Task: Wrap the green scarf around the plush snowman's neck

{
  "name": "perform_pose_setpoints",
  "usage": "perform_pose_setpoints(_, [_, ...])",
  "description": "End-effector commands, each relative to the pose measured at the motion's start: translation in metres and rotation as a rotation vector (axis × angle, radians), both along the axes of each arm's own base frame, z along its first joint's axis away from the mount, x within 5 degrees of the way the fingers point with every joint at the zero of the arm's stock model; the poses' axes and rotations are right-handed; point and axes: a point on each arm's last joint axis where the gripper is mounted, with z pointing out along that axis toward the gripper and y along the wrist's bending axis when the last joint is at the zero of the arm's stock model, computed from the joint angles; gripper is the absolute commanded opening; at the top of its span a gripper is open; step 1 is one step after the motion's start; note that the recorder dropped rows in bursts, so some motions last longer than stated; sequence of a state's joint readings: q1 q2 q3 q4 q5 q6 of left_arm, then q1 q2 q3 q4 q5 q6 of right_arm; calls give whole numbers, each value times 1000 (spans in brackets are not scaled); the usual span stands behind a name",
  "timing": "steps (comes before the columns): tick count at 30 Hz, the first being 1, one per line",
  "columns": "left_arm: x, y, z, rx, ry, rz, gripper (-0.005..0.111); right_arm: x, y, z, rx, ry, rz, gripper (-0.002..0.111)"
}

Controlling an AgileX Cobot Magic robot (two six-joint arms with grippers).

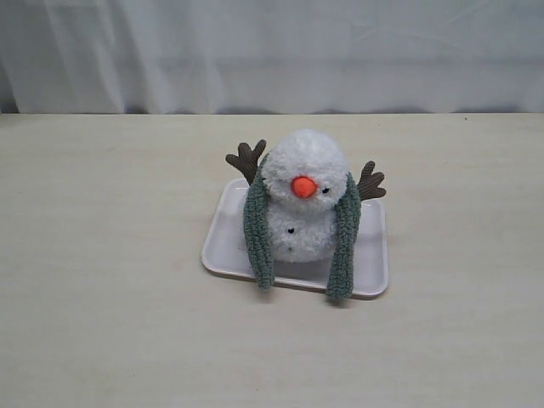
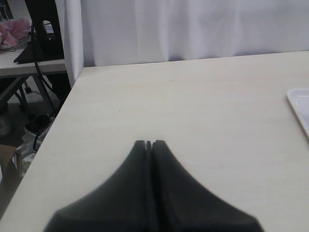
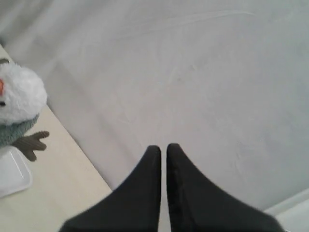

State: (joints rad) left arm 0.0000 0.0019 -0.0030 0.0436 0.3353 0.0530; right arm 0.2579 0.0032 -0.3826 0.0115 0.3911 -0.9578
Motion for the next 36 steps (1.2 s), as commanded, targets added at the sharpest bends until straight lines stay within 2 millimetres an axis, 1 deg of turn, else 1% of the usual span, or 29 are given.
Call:
perform_pose_setpoints(1, [0,0,0,-5,-11,-1,0,5,-4,-10,-111,2,-92,4])
perform_pose_setpoints(6, [0,0,0,-5,-11,-1,0,11,-8,-17,-212,-42,-194,4])
perform_pose_setpoints(11, [0,0,0,-5,-11,-1,0,17,-5,-27,-281,-134,-193,4])
perform_pose_setpoints(13, [0,0,0,-5,-11,-1,0,20,-1,-31,-287,-216,-176,4])
perform_pose_setpoints(17, [0,0,0,-5,-11,-1,0,21,7,-42,-236,-436,-142,4])
perform_pose_setpoints(19, [0,0,0,-5,-11,-1,0,19,7,-48,-124,-525,-135,4])
perform_pose_setpoints(20, [0,0,0,-5,-11,-1,0,17,5,-44,-70,-567,-143,4])
perform_pose_setpoints(21, [0,0,0,-5,-11,-1,0,16,2,-42,-7,-581,-153,4])
perform_pose_setpoints(23, [0,0,0,-5,-11,-1,0,17,-3,-43,90,-546,-173,4])
perform_pose_setpoints(24, [0,0,0,-5,-11,-1,0,17,-4,-42,110,-555,-178,4])
perform_pose_setpoints(30, [0,0,0,-5,-11,-1,0,17,0,-43,33,-553,-165,4])
perform_pose_setpoints(36, [0,0,0,-5,-11,-1,0,20,0,-47,23,-505,-167,4])
